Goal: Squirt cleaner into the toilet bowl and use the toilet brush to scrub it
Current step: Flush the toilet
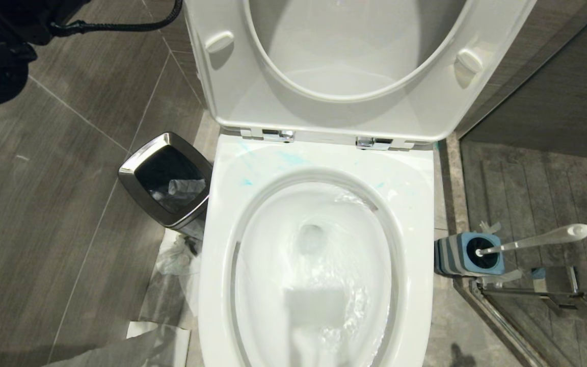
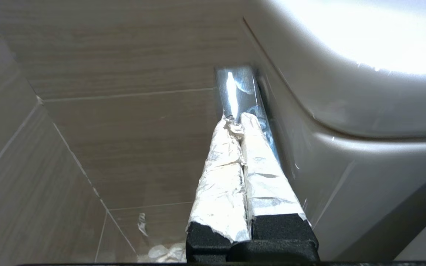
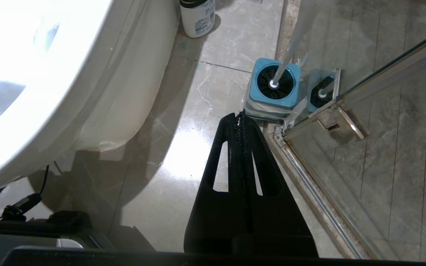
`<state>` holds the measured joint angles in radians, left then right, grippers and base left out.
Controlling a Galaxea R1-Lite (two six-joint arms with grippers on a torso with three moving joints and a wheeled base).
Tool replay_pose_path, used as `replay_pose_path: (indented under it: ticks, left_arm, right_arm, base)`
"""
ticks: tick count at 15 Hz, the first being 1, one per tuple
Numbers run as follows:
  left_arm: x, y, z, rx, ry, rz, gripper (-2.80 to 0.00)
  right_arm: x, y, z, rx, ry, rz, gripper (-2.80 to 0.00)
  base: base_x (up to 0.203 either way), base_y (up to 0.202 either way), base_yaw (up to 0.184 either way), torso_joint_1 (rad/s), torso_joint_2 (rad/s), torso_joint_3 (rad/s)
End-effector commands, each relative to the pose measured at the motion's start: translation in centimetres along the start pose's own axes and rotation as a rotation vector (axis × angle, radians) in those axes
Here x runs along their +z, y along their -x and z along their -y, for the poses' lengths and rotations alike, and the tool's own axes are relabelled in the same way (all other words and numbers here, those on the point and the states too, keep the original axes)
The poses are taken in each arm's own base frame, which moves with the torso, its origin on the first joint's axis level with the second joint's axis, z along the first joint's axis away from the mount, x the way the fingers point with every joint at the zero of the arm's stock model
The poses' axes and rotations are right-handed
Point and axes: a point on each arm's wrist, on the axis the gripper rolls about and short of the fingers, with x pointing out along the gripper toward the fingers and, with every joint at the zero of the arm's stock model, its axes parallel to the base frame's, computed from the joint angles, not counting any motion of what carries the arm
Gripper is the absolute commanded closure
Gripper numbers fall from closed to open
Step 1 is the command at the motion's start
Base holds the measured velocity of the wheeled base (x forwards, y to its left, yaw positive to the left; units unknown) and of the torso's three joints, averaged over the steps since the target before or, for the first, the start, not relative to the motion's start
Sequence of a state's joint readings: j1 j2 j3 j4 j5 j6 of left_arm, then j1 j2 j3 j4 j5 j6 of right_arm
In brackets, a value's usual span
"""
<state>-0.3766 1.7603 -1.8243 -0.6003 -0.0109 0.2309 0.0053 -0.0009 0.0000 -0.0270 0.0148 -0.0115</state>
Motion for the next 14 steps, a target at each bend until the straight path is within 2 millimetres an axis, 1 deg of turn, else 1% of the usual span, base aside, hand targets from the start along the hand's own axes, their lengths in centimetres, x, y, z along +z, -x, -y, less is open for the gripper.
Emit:
replay_pose_path:
  ticks: [1,5,9,12,13,14]
  left_arm:
    - [1.8,0.6,-0.4,0.01,-0.003,0.04,0.0]
    - [3.3,1.2,-0.8,0.017,-0.017,0.065,0.0]
    - [5.9,2.5,-1.4,0.022,-0.016,0.082,0.0]
    - [8.7,4.3,-1.9,0.001,-0.002,0.036,0.0]
    - [9.3,4.8,-2.0,-0.01,0.02,0.018,0.0]
    - [9.7,4.9,-2.1,-0.012,0.044,0.024,0.0]
  right_arm:
    - [-0.3,-0.1,0.0,0.001,0.001,-0.011,0.0]
    - [-0.3,-0.1,0.0,0.002,0.001,-0.011,0.0]
    - [-0.3,-0.1,0.0,0.002,0.001,-0.011,0.0]
    - [-0.3,-0.1,0.0,0.002,0.001,-0.011,0.0]
    - [-0.3,-0.1,0.0,0.001,0.001,-0.011,0.0]
    - [-0.3,-0.1,0.0,0.0,0.001,-0.011,0.0]
  base:
    - [0.0,0.0,0.0,0.0,0.0,0.0]
    - [0.0,0.0,0.0,0.0,0.0,0.0]
    - [0.0,0.0,0.0,0.0,0.0,0.0]
    - [0.0,0.0,0.0,0.0,0.0,0.0]
    - [0.0,0.0,0.0,0.0,0.0,0.0]
    - [0.0,0.0,0.0,0.0,0.0,0.0]
